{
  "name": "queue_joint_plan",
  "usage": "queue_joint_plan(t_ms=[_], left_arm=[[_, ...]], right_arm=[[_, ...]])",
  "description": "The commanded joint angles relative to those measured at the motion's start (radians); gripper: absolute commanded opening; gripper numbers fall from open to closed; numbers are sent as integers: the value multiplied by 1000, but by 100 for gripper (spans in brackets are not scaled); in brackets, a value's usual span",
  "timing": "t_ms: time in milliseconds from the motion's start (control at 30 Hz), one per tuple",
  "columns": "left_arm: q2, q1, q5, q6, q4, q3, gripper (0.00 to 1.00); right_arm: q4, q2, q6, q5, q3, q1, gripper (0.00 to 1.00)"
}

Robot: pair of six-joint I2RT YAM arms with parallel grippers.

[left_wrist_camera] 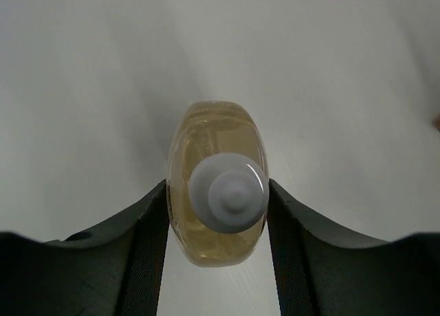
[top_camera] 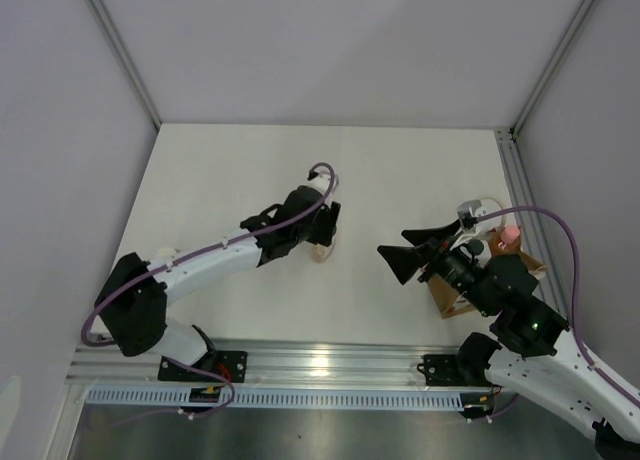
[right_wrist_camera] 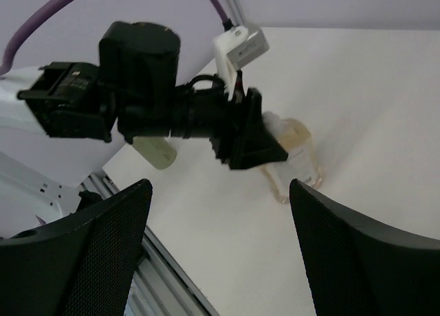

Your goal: Place the personal care products into the canvas bag

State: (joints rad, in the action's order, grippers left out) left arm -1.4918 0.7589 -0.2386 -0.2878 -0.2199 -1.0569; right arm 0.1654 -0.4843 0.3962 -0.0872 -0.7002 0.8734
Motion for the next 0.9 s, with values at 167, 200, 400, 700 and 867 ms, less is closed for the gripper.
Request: queue_joint_plan(t_ms=[167, 200, 400, 700, 867], left_arm=[[154, 172, 142, 75, 183, 116, 1], [153, 203, 147, 76, 191, 126, 1], [194, 267, 136, 62, 214, 172, 38], [346, 269, 177, -11, 142, 178, 99], [499, 270, -79, -97, 10, 159, 99]], right_arm=[[13, 44, -17, -72, -25, 4, 84], [17, 39, -16, -85, -25, 6, 85], [80, -66, 27, -183, -73, 4, 84], [207, -197, 104, -433, -169, 4, 85], [295, -256, 259, -532, -191, 4, 88]])
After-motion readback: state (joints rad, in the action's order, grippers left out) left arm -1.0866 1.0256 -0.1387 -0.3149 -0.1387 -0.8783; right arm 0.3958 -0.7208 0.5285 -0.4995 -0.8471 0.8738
